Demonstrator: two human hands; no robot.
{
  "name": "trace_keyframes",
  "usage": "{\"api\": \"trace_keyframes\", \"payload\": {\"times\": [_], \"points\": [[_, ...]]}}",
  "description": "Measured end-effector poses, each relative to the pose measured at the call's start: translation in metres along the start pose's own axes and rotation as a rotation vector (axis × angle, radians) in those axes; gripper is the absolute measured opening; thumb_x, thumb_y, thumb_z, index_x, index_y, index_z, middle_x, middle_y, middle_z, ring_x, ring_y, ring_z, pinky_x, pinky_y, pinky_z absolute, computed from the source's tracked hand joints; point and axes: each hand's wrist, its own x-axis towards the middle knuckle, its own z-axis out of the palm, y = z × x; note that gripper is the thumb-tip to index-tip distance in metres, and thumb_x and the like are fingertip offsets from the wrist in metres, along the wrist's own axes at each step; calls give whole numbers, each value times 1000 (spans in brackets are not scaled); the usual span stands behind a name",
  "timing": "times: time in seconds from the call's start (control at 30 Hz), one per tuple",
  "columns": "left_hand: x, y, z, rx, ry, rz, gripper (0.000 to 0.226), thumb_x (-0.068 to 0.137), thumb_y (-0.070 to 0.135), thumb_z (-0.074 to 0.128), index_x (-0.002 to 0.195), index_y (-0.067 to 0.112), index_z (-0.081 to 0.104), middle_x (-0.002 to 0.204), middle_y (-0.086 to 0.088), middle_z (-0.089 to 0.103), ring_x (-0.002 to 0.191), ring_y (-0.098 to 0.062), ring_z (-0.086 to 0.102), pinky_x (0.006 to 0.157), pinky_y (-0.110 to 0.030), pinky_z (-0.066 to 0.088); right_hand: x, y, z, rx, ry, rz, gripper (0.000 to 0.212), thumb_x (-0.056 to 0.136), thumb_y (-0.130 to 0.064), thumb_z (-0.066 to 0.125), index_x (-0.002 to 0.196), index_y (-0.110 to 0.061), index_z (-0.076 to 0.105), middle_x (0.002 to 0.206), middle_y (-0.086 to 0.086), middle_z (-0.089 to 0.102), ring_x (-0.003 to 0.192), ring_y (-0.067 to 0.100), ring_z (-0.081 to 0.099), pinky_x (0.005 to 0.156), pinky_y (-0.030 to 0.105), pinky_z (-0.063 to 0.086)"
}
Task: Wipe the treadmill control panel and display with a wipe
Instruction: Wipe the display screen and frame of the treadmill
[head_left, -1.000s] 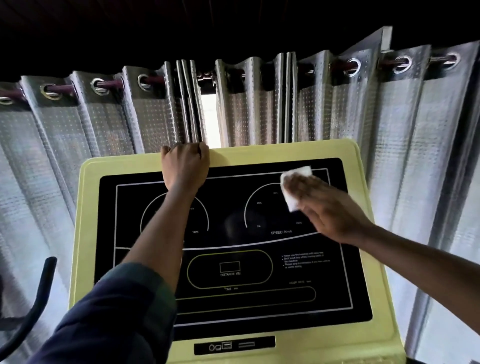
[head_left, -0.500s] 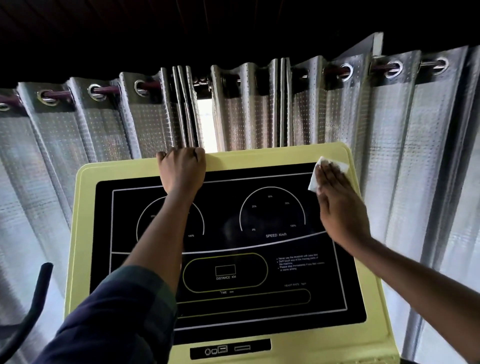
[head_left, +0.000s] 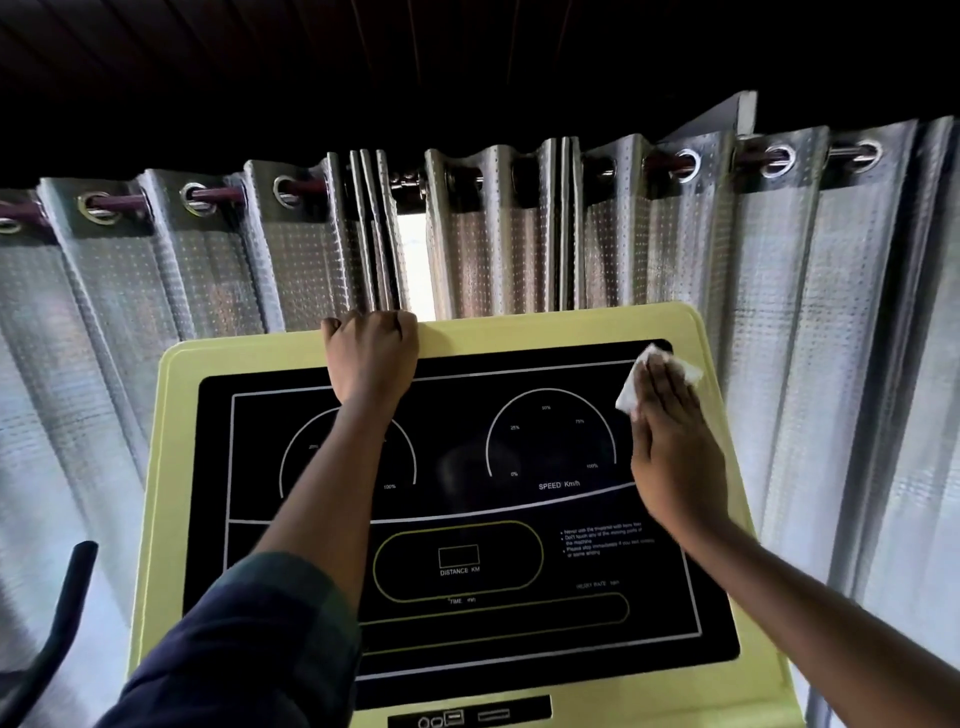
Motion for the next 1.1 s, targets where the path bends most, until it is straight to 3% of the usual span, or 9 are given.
{"api": "trace_keyframes", "payload": {"times": [0.13,0.23,0.37,0.47,0.57,0.67,0.8,0.97,1.1], "points": [[-1,1,-1,-15,16,-5,45,93,29,38,72,9,72,77,-16,70,81,-33,60,89,-43,35,-82,2,0,-11,-81,-136,52,105,-19,37,157,-11,31,165,4,27,154,20,24,123,45,29],[-2,2,-2,-18,6,-13,46,94,29,37,71,9,72,76,-17,70,80,-33,61,91,-43,35,-62,17,-10,-24,-122,-223,52,104,-17,37,156,-11,32,165,3,28,154,17,24,121,46,32],[-2,0,-3,-25,11,-3,48,94,30,36,71,8,72,76,-17,70,79,-34,62,91,-43,36,7,15,-11,-14,-78,-46,53,104,-9,41,156,-7,31,165,5,25,155,20,19,122,46,30],[-2,-1,-3,-37,14,9,49,94,31,35,70,7,71,76,-17,71,77,-34,62,90,-43,36,8,0,-3,-4,-37,87,55,104,-10,41,157,-8,28,165,5,23,155,20,17,125,43,26],[-1,-1,-1,-27,11,8,50,95,31,34,71,8,71,77,-15,71,80,-33,62,88,-42,34,-54,-14,2,0,-4,45,53,106,-15,38,158,-11,27,166,4,24,155,19,18,124,43,28],[-1,-1,-1,-33,14,5,50,93,31,33,70,8,72,75,-16,71,80,-33,61,86,-42,34,-110,-17,5,-6,-96,-27,54,107,-24,36,159,-15,25,167,0,21,155,19,21,126,37,23],[-2,-2,-1,-60,18,6,50,92,32,34,69,8,71,73,-15,70,79,-33,59,88,-44,36,-58,-3,-5,-22,-139,-120,53,105,-14,38,158,-14,27,166,0,24,154,18,22,126,38,21],[-1,-6,0,-79,15,25,51,94,32,34,68,8,70,74,-15,70,79,-32,58,88,-43,36,-12,-21,-1,-6,-74,65,53,106,-15,36,158,-12,25,166,2,21,155,17,16,126,40,22],[-1,-5,0,-72,18,23,51,94,33,33,72,9,72,76,-16,70,81,-33,61,92,-44,37,-99,-53,13,24,-168,-154,50,108,-20,33,158,-15,27,167,1,23,154,16,22,124,38,27]]}}
